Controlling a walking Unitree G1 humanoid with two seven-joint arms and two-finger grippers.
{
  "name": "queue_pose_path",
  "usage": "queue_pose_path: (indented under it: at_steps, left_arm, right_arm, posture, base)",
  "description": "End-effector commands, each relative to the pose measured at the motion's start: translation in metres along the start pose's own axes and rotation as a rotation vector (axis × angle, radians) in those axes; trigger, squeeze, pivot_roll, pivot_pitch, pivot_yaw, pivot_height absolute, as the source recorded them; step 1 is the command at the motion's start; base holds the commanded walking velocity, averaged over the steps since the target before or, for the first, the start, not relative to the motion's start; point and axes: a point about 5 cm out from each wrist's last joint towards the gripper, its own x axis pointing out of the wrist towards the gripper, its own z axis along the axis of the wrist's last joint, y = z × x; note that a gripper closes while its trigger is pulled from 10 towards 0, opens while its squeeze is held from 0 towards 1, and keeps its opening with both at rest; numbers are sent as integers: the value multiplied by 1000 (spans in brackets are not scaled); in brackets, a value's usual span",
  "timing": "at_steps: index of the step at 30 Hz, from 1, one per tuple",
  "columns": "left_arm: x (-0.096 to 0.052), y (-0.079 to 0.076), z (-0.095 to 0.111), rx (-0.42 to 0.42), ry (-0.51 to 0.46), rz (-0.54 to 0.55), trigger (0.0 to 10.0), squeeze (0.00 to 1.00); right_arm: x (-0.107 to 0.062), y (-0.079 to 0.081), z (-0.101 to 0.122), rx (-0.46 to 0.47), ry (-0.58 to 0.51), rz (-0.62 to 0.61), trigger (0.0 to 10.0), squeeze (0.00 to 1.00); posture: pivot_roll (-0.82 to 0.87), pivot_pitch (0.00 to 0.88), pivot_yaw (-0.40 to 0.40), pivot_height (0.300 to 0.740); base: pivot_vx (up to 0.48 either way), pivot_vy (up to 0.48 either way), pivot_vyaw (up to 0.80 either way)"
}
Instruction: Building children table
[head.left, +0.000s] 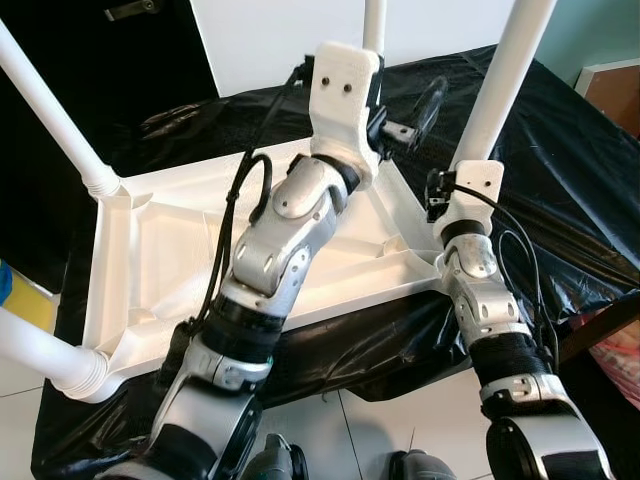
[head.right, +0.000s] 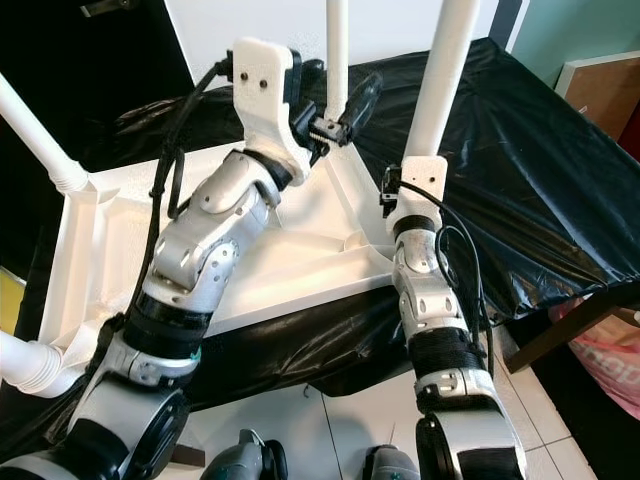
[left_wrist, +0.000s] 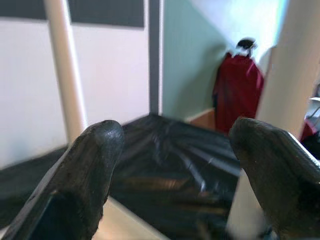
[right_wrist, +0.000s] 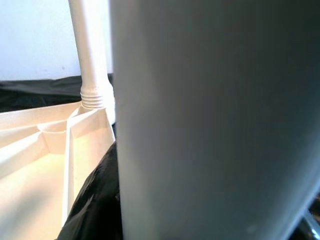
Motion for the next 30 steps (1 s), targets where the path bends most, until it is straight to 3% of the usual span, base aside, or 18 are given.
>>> queue_pose_path:
  at_steps: [1, 5, 14, 19, 24, 27, 30]
  left_arm:
    - [-2, -4, -3, 24, 3, -49, 10000, 0]
    - [-13, -5, -20, 89, 37, -57, 10000, 0]
    - [-36, -10, -45, 143, 99, -114, 10000, 0]
    - [-54, -22, -56, 156, 142, -238, 10000, 0]
    - [-59, -27, -59, 152, 157, -287, 10000, 0]
    - [-69, -35, -64, 136, 188, -394, 10000, 0]
    - [-72, -38, -65, 120, 202, -426, 10000, 0]
  right_arm:
    - [-2, -3, 4, 7, -21, 1, 10000, 0]
    - [-5, -4, 8, 19, -48, 13, 10000, 0]
    - [-12, -6, 12, 24, -79, 33, 10000, 0]
    - [-18, -13, 15, -2, -102, 32, 10000, 0]
    - [-20, -15, 16, 1, -105, 29, 10000, 0]
    - [-26, -15, 18, 5, -108, 46, 10000, 0]
    - [-29, -15, 18, 4, -108, 50, 10000, 0]
  posture:
    - [-54, 71, 39, 740]
    - [-57, 75, 42, 740]
    - [-57, 94, 39, 740]
    - [-52, 107, 35, 740]
    - [-52, 113, 37, 740]
    - [-53, 119, 41, 740]
    - [-54, 123, 41, 740]
  base:
    - [0, 0, 0]
    - [0, 0, 0]
    - [0, 0, 0]
    - [0, 0, 0]
    - [0, 0, 0]
    - [0, 0, 0]
    - [0, 0, 0]
